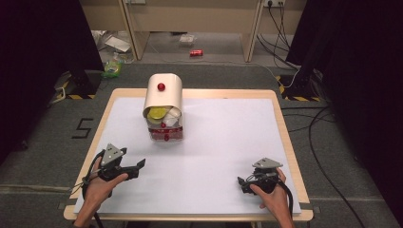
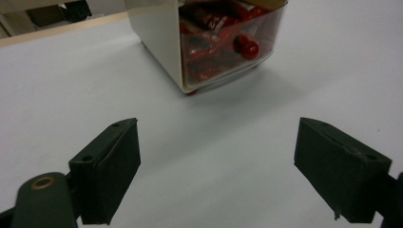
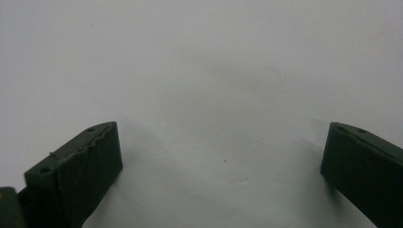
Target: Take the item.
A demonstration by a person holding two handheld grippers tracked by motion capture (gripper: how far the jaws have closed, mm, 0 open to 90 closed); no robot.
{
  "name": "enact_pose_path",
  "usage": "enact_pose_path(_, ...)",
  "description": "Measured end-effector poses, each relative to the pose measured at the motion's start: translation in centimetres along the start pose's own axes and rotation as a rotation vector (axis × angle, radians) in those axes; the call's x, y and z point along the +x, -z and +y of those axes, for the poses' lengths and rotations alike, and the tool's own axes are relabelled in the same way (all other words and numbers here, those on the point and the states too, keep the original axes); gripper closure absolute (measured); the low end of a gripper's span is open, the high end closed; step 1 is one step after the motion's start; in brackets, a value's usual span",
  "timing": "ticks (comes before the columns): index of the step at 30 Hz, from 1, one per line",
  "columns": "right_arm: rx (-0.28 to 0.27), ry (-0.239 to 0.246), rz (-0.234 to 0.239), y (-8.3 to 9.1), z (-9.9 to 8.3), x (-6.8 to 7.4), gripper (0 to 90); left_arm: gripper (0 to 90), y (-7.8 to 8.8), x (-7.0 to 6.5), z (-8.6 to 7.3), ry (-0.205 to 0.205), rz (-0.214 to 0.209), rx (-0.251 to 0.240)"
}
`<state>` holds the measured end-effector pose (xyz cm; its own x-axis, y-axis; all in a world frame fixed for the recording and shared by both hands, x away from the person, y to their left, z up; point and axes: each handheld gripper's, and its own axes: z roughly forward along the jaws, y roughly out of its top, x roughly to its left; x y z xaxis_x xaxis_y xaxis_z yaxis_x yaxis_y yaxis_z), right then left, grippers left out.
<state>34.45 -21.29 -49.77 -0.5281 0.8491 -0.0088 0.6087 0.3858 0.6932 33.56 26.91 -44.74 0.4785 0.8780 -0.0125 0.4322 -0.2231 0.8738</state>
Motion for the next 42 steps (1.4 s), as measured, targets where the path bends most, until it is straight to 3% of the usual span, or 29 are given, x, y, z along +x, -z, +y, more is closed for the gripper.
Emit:
enact_pose_path(4,0.000,0.000,0.000,0.0,0.0,0.0,0.2,15.2,0.1,-0.3,0.8,-0.018,-0.015,-0.027)
enact_pose_path(12,0.000,-0.001,0.001,0.0,0.0,0.0,0.2,15.8,-0.1,-1.0,3.9,-0.047,-0.049,-0.104)
enact_pose_path(18,0.000,-0.002,0.001,0.0,0.0,0.0,0.2,16.2,-0.1,-1.6,5.9,-0.091,-0.059,-0.141)
enact_pose_path(26,0.002,-0.006,0.001,0.0,0.0,0.0,0.2,17.1,-0.8,-2.0,7.8,-0.118,-0.061,-0.155)
enact_pose_path(31,0.001,-0.006,0.001,0.0,0.0,0.0,0.2,17.1,-1.5,-2.0,8.5,-0.114,-0.100,-0.153)
enact_pose_path(42,0.000,-0.004,0.002,0.0,0.0,0.0,0.2,17.0,-3.1,-1.4,10.1,-0.148,-0.087,-0.149)
